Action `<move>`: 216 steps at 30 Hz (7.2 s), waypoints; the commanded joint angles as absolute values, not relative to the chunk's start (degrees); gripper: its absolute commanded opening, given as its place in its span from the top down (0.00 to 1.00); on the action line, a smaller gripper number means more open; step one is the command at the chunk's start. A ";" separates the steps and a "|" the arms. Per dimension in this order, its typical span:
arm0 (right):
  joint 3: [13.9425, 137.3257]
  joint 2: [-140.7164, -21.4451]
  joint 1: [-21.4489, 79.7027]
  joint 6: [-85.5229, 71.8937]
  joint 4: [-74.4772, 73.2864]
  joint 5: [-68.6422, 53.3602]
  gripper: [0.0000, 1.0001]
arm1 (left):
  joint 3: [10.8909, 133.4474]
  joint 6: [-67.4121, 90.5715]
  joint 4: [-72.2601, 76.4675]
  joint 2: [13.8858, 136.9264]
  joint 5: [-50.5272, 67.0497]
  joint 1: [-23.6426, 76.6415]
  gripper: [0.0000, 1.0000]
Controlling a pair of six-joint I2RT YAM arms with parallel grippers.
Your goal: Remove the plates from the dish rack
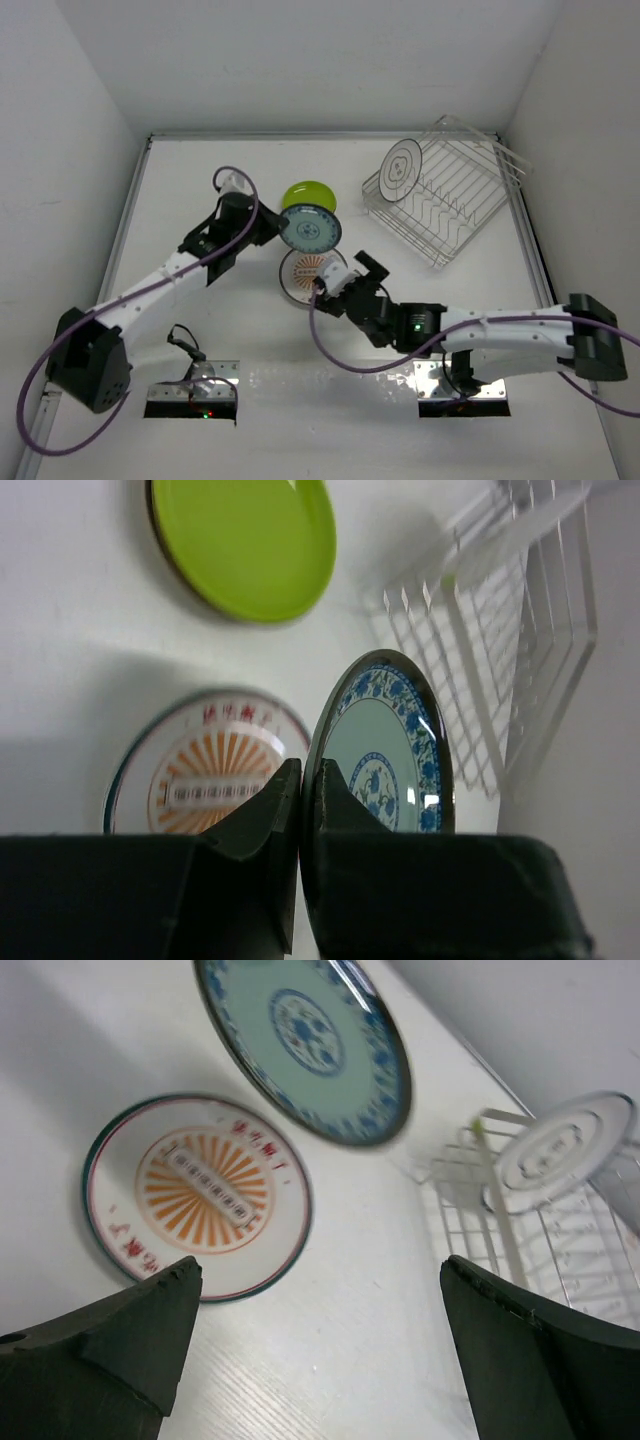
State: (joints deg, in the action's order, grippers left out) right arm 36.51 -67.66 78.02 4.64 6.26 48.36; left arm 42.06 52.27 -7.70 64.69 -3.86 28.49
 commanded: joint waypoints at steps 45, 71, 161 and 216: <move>79.59 -98.68 22.41 -52.21 -3.61 30.76 0.10 | 56.35 21.81 -36.12 59.18 -5.27 22.68 0.00; 109.95 -124.10 21.71 -45.17 -21.88 44.74 0.65 | 47.64 17.40 -31.03 52.38 -6.59 21.80 0.00; 42.28 -54.78 73.22 9.43 2.56 48.96 0.01 | 26.72 53.88 4.39 59.39 12.84 16.16 1.00; 44.82 -31.47 24.35 -18.72 -44.91 31.64 0.01 | 44.21 17.93 -31.11 24.17 -29.35 17.67 0.00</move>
